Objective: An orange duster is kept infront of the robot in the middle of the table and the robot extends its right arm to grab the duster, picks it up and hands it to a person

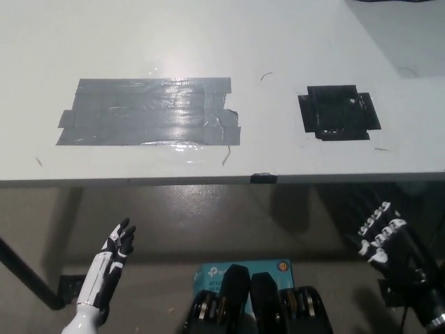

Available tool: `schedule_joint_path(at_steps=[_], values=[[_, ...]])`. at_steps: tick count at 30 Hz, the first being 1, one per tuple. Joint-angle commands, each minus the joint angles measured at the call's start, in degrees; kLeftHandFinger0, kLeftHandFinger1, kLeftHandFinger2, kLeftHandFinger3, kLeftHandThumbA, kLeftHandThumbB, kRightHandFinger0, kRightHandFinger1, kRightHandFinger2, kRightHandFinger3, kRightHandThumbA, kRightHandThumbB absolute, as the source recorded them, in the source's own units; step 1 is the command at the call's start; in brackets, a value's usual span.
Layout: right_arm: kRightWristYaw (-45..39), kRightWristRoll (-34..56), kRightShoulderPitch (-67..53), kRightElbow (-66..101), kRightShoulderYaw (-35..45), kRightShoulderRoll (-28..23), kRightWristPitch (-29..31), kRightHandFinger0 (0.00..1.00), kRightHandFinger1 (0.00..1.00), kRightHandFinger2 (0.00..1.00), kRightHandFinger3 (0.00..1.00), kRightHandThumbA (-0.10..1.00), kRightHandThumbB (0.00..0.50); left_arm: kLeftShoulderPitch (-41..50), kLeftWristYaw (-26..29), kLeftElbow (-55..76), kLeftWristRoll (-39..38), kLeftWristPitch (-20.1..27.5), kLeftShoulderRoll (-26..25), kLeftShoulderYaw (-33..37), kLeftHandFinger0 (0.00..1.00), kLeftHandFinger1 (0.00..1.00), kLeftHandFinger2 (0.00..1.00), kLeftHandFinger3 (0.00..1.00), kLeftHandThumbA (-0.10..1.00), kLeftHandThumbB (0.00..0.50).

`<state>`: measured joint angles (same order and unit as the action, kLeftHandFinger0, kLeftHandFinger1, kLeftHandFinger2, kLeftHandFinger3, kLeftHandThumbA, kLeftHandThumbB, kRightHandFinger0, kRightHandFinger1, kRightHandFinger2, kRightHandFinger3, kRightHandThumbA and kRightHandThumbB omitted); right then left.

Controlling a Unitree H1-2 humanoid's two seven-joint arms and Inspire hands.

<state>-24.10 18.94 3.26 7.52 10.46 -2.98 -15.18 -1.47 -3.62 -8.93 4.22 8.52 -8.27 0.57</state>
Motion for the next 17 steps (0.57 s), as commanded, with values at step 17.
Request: schedule_joint_path(at_steps=[17], values=[[19.58, -35.09, -0.04, -11.34, -12.11, -5.44, 25.83, 1.0, 1.0, 1.0, 1.0, 0.85, 0.182, 1.59, -0.43, 0.68, 1.31, 3.86, -0.61, 1.59, 1.0, 1.0, 1.0, 1.0, 0.91, 0.165]])
